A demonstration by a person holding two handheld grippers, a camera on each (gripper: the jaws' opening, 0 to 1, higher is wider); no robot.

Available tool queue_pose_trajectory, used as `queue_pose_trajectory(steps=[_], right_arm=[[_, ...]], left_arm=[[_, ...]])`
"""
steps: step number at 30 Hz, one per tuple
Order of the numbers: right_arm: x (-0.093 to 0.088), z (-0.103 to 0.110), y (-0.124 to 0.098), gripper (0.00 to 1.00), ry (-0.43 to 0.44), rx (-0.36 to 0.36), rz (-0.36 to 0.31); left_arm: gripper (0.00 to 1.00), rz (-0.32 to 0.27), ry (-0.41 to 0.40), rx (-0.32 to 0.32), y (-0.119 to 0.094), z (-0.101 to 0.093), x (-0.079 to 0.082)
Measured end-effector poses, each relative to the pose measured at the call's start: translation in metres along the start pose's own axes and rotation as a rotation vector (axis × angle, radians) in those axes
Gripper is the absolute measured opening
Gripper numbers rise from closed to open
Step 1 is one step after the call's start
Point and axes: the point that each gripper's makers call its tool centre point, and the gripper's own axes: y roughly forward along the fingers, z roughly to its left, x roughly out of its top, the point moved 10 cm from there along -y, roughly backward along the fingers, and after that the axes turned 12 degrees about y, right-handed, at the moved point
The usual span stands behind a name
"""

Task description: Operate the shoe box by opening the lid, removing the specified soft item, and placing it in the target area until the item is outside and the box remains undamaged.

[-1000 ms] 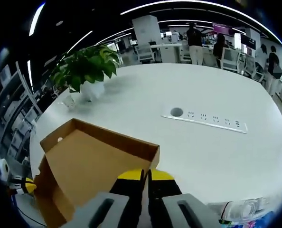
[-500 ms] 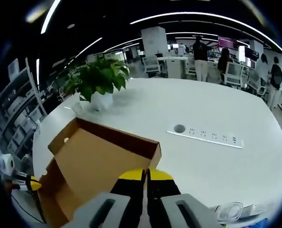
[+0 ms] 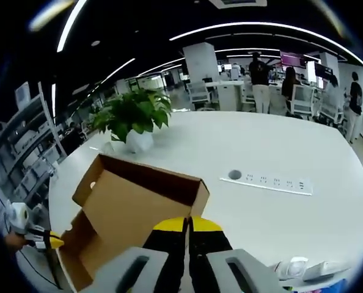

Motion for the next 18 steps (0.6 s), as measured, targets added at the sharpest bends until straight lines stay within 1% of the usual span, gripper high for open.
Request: queue_pose_trajectory(steps=[7, 18], right_arm=[[0.002, 0.01, -0.014, 0.0, -0.029, 0.024, -0.024], [0.002, 0.009, -0.021, 0.0, -0.062, 0.042, -0.057]], left_arm=[[0.03, -0.006, -0.003, -0.006, 0.0, 0.0, 0.0], [0.03, -0.005, 0.007, -0.016, 0.0, 0.001, -0.001]])
